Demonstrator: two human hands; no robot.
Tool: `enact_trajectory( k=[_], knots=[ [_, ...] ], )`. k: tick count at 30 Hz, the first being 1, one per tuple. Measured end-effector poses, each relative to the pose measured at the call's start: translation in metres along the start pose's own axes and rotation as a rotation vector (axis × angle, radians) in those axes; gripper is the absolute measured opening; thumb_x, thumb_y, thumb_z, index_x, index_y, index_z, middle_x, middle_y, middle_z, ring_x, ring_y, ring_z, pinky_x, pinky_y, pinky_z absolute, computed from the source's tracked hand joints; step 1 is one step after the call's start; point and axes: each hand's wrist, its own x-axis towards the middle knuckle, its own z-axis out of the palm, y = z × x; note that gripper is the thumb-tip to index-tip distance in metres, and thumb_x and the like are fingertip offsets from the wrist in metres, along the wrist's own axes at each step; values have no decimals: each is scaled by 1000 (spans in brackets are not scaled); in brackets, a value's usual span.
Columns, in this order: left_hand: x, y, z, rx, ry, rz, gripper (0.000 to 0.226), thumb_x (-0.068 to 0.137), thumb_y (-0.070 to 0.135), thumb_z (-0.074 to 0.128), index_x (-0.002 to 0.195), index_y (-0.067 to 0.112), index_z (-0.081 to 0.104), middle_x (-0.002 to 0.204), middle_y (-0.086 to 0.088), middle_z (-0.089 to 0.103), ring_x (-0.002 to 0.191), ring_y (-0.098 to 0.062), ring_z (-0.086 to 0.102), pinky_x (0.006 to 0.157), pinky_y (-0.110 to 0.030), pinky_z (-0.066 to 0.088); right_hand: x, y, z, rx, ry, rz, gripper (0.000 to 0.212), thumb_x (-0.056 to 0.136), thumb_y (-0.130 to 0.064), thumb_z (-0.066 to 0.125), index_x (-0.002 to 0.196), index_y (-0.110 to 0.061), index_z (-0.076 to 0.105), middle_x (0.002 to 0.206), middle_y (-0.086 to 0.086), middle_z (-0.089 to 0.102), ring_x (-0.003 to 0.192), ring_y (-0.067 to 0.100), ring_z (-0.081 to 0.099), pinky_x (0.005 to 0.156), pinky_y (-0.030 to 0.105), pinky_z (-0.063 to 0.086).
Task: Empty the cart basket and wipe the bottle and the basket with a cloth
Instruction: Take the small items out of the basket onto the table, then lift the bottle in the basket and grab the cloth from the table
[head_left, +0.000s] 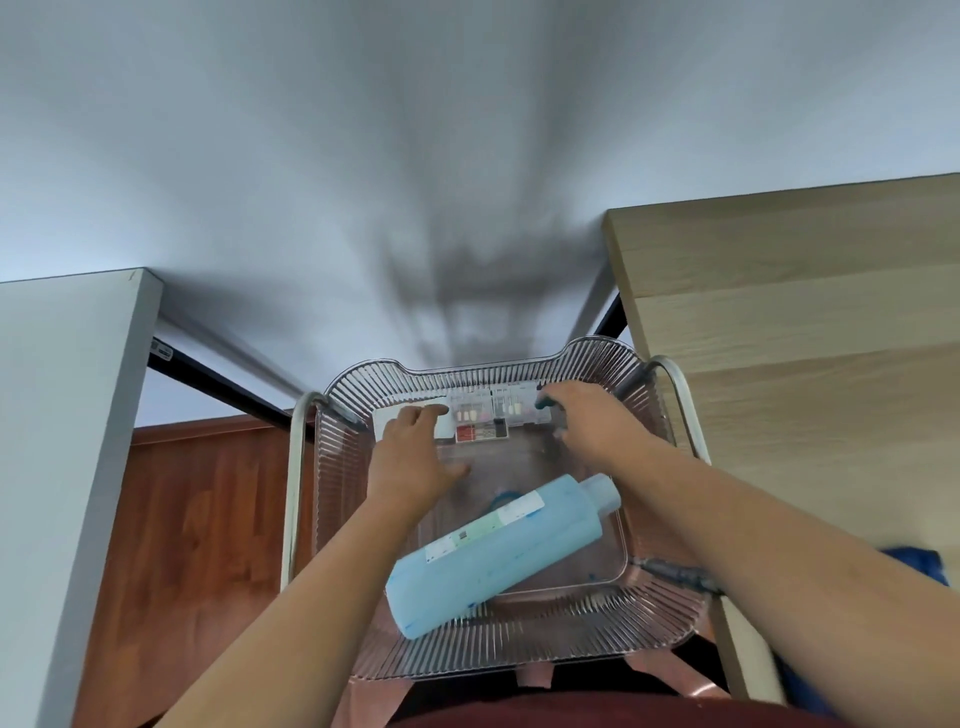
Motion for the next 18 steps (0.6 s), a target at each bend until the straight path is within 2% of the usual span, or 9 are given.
enact_trajectory(
  k=[5, 10, 15, 18],
  knots=[
    [-34, 14, 11, 90, -196, 156, 85, 63, 65, 70, 137, 33, 40, 138, 4, 46, 127, -20, 44, 100, -39, 41, -23, 10, -9, -269, -268, -33, 48, 81, 7, 53, 123, -16, 54, 127, 9, 58, 110, 25, 57, 91, 35, 49],
    [-49, 16, 26, 218, -360, 214, 93, 59, 67, 71, 138, 33, 37, 139, 5, 45, 127, -19, 45, 100, -41, 39, -31, 17, -1, -356, -362, 19, 57, 75, 5, 67, 126, -13, 50, 127, 11, 56, 109, 27, 56, 88, 34, 48],
    [-62, 13, 42, 296, -344, 231, 92, 59, 59, 73, 139, 35, 34, 127, 5, 55, 113, -21, 55, 91, -37, 43, -37, 16, 10, -423, -413, 43, 49, 73, -1, 71, 119, -9, 56, 120, 11, 61, 105, 26, 60, 82, 30, 46],
    [-63, 11, 43, 297, -307, 215, 90, 57, 59, 71, 137, 38, 35, 121, 7, 59, 107, -19, 59, 85, -35, 45, -36, 13, 12, -410, -379, 71, 43, 72, -1, 73, 112, -6, 59, 117, 13, 63, 102, 26, 61, 79, 29, 46]
  ],
)
